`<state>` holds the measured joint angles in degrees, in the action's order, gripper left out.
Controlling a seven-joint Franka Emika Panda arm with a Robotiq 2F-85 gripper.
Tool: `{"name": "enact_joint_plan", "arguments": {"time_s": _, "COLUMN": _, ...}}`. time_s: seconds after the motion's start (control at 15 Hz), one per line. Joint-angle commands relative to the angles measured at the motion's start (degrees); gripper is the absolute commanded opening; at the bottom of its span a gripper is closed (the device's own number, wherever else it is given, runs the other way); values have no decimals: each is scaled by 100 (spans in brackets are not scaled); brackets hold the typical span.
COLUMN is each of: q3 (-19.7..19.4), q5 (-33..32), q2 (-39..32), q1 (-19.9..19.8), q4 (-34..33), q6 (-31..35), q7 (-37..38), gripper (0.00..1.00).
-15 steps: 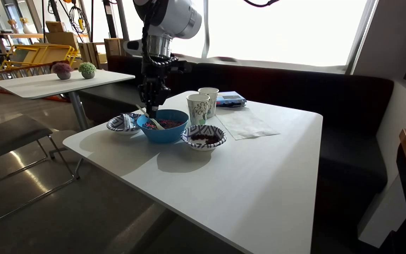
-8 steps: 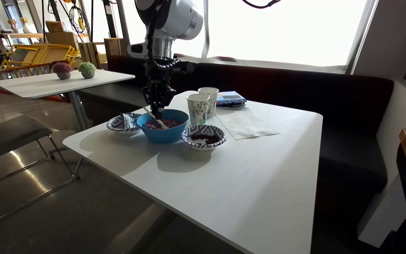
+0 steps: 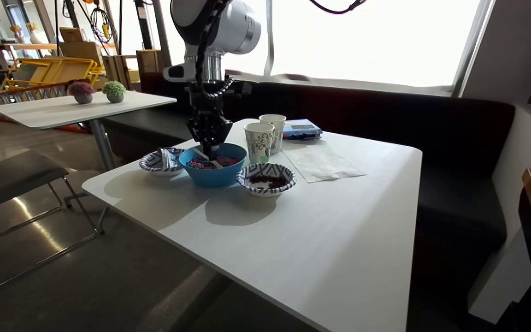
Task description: Transfer a spoonful of contents from the blue bowl to the right cup
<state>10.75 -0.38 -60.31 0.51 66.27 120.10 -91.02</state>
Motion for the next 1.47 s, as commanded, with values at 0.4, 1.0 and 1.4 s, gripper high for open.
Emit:
{"name": "enact_joint_plan", "arguments": {"time_s": 0.4, "q3": -491, "q5": -858, "q2": 1, "q1": 650, "q4": -25, "q6": -28, "q7": 696, "gripper": 3}}
{"name": "enact_joint_plan", "arguments": {"time_s": 1.0, "q3": -750, "q5": -1618, "q2": 92, "q1": 1112, "q4": 86, "q6": 52, "q7": 1494, "gripper": 3}}
{"name": "enact_joint_plan", "arguments": {"time_s": 1.4, "q3": -869, "q5": -2047, "q2": 170, "q1": 1359, "q4": 178, "q6": 9, "q7": 2016, "gripper": 3}}
